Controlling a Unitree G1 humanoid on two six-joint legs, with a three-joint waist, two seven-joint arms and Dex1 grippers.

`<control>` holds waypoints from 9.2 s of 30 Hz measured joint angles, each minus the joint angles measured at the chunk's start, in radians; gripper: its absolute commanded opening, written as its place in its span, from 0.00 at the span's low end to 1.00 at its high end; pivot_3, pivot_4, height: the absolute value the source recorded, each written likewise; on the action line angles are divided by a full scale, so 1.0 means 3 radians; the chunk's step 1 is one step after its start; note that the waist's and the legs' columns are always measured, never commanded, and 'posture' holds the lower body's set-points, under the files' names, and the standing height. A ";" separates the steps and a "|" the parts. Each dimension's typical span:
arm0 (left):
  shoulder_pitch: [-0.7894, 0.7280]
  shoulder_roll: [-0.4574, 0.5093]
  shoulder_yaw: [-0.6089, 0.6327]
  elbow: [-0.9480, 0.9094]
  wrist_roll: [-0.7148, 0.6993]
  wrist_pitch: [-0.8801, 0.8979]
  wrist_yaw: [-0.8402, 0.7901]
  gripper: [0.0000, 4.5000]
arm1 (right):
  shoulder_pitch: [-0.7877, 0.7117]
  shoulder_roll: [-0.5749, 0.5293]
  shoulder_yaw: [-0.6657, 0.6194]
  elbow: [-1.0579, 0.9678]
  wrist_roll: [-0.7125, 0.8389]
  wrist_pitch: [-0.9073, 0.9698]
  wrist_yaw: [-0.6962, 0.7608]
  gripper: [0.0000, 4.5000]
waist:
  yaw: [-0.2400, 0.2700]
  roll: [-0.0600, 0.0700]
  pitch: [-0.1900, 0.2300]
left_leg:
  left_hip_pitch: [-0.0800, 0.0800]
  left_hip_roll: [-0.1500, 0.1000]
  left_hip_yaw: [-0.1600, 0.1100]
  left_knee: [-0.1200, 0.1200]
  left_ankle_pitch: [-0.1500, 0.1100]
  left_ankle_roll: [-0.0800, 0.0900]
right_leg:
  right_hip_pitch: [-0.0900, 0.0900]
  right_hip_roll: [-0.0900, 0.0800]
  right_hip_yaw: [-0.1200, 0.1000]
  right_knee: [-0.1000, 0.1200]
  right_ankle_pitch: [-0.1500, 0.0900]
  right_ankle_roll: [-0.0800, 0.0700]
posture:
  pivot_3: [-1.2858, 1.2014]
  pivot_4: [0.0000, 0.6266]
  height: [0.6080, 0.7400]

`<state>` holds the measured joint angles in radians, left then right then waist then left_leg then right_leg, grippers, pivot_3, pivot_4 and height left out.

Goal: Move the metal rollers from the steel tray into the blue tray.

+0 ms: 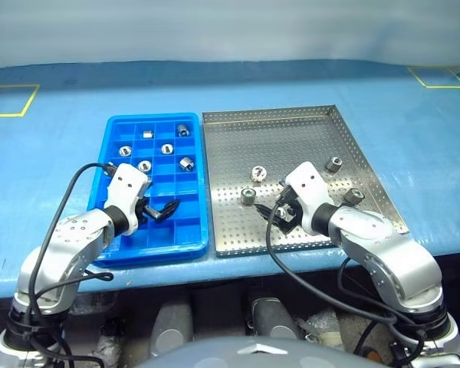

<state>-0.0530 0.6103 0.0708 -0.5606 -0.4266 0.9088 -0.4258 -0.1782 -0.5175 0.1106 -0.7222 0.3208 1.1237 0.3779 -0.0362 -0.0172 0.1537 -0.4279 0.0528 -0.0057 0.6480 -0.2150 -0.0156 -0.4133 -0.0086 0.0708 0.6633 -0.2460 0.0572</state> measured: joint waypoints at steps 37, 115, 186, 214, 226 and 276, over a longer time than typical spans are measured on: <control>-0.2807 -0.1336 -0.1321 0.3424 0.0877 -0.0961 -0.0406 0.99 | 0.0453 0.0210 -0.0193 -0.0389 -0.0006 0.0127 -0.0403 0.99 | -0.0157 -0.0003 0.0001 | -0.0011 -0.0009 -0.0004 0.0012 -0.0004 0.0008 | -0.0001 0.0001 0.0006 -0.0003 0.0015 0.0027 | 0.44 0.24 1.00; -0.0331 -0.1470 0.0803 0.0407 0.1208 -0.0162 0.1272 0.38 | -0.0023 0.0427 0.0202 0.0040 0.0010 -0.0041 -0.0275 1.00 | 0.0079 -0.0004 -0.0002 | -0.0003 -0.0015 -0.0013 0.0025 0.0001 0.0005 | 0.0013 -0.0005 0.0000 0.0009 0.0020 0.0031 | 0.53 0.24 1.00; -0.1680 -0.1092 -0.0497 0.1493 0.0548 -0.0041 -0.0654 0.40 | 0.0343 0.0577 -0.0113 -0.0341 -0.0071 -0.0008 -0.0717 1.00 | -0.0437 0.0002 0.0000 | -0.0004 -0.0014 -0.0011 0.0012 0.0001 0.0008 | 0.0001 -0.0002 0.0013 0.0009 0.0016 0.0036 | 0.50 0.24 1.00; 0.0527 -0.1100 0.0274 -0.0614 0.0628 0.0467 0.0751 0.40 | -0.0385 0.0517 0.0724 0.0672 0.0129 -0.1175 0.0699 1.00 | 0.0237 -0.0003 0.0001 | 0.0000 -0.0013 -0.0012 0.0013 0.0003 0.0006 | 0.0011 -0.0007 -0.0003 0.0002 0.0005 0.0009 | 0.58 0.24 1.00; 0.0049 -0.1136 0.0277 -0.0359 0.0404 0.0490 0.0621 0.99 | -0.0048 0.0431 0.0432 0.0418 0.0158 -0.1104 0.0418 1.00 | 0.0221 -0.0004 0.0000 | -0.0003 -0.0011 -0.0012 0.0014 0.0004 0.0006 | 0.0009 -0.0005 -0.0004 0.0002 0.0004 0.0008 | 0.54 0.24 1.00; -0.1473 -0.1174 -0.1193 0.1688 0.0825 -0.0609 -0.0964 0.38 | 0.1105 0.0256 -0.0435 -0.0473 0.0233 -0.0804 -0.0307 1.00 | -0.0584 0.0004 -0.0001 | 0.0000 -0.0015 -0.0007 0.0008 0.0002 0.0010 | 0.0003 -0.0001 0.0020 0.0005 0.0017 0.0036 | 0.47 0.24 1.00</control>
<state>-0.4950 0.2582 -0.2872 -0.0541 -0.1790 0.7261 -0.7150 0.1532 -0.4405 -0.0200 -0.8641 0.3907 0.8825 0.2857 -0.2114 -0.0160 0.1535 -0.4278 0.0483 -0.0077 0.6505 -0.2144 -0.0125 -0.4125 -0.0088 0.0769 0.6649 -0.2409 0.0681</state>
